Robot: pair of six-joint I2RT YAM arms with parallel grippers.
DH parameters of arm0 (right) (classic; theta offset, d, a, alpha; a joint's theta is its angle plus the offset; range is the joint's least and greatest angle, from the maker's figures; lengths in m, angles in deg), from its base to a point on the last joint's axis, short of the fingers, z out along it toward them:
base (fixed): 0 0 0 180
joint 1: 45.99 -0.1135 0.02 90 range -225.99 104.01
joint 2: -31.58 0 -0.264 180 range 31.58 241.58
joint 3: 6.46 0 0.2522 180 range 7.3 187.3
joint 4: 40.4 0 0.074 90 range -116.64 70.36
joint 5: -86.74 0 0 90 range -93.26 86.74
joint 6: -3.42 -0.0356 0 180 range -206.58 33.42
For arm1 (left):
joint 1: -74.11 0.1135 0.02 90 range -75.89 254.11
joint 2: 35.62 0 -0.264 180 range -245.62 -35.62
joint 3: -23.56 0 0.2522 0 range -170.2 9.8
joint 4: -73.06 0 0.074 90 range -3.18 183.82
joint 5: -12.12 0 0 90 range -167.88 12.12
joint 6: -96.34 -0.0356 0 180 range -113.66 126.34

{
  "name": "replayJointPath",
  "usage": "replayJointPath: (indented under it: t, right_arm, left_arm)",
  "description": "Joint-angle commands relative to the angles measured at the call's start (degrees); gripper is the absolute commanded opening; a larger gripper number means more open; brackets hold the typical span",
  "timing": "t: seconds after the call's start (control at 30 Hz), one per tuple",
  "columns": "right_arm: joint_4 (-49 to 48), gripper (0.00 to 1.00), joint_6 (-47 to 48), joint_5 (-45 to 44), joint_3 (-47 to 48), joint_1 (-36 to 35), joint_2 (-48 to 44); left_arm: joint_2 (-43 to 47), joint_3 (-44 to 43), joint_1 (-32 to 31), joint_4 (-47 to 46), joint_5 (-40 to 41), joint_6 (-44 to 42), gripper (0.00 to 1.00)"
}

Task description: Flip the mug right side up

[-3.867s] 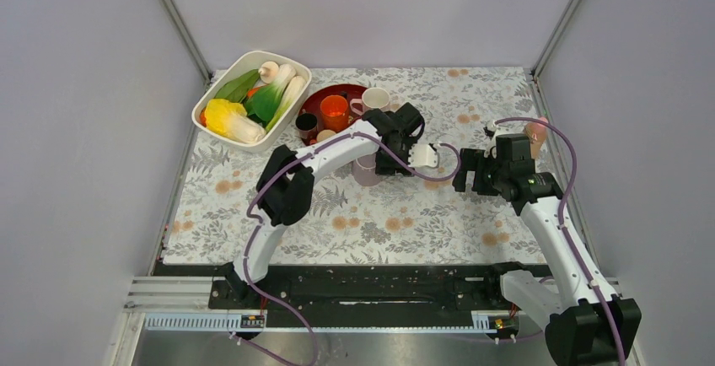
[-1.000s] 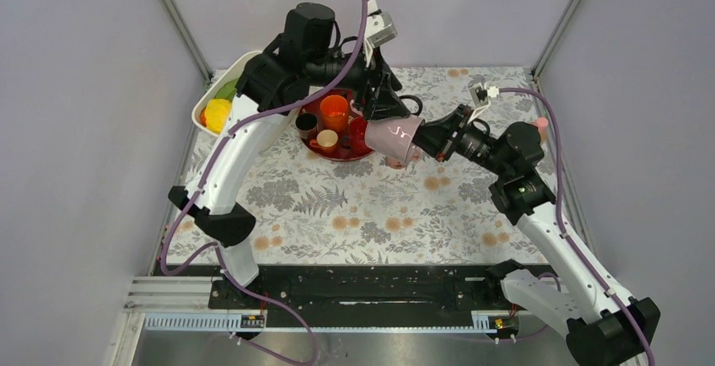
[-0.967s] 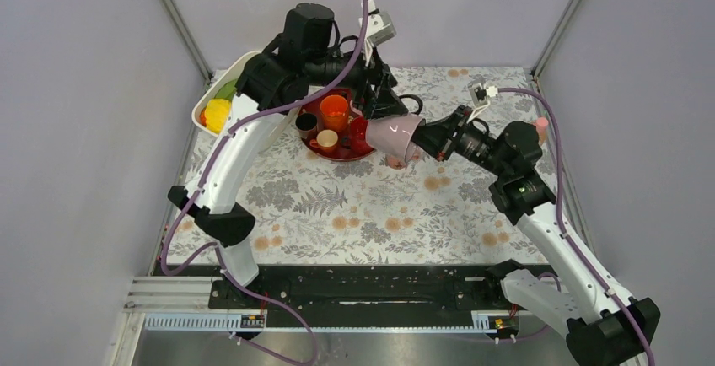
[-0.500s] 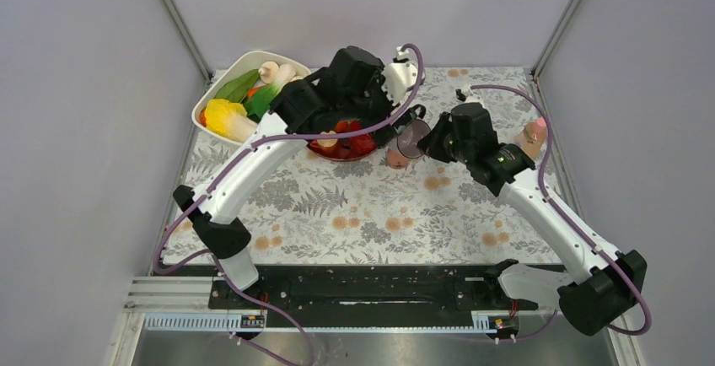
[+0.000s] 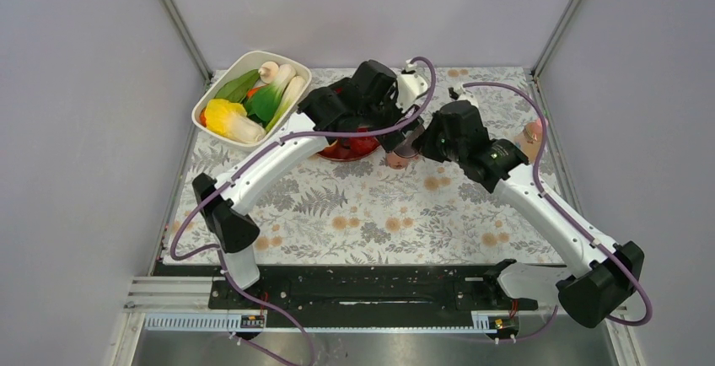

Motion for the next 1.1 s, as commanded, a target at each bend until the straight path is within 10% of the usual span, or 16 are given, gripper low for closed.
replayJointPath:
  t: [0.0,0.13,0.23,0.6,1.07]
  right_arm:
    - [-5.99,0.0,-1.81,-0.78,4.06,-0.59,-0.82]
    - [-6.48,0.0,-1.08,0.37,4.64,-1.15,-0.54]
    - [-8.74,0.0,0.0,3.11,3.76,-1.16,0.35]
    - [-21.31,0.75,16.74,22.77,1.63,-1.12,1.66]
    - [-1.87,0.88,58.78,39.69,25.42,-4.46,30.06]
  left_arm:
    - [0.24,3.79,-0.29,-5.1,4.93,-0.77,0.92]
    - [0.11,6.93,-0.14,-6.98,11.37,-5.48,0.52]
    - [0.47,9.13,0.32,-7.11,12.06,-6.96,0.0]
    - [7.9,18.29,17.13,-6.63,1.54,-2.23,0.0]
    - [22.67,35.57,48.49,-7.22,-10.79,2.84,0.0]
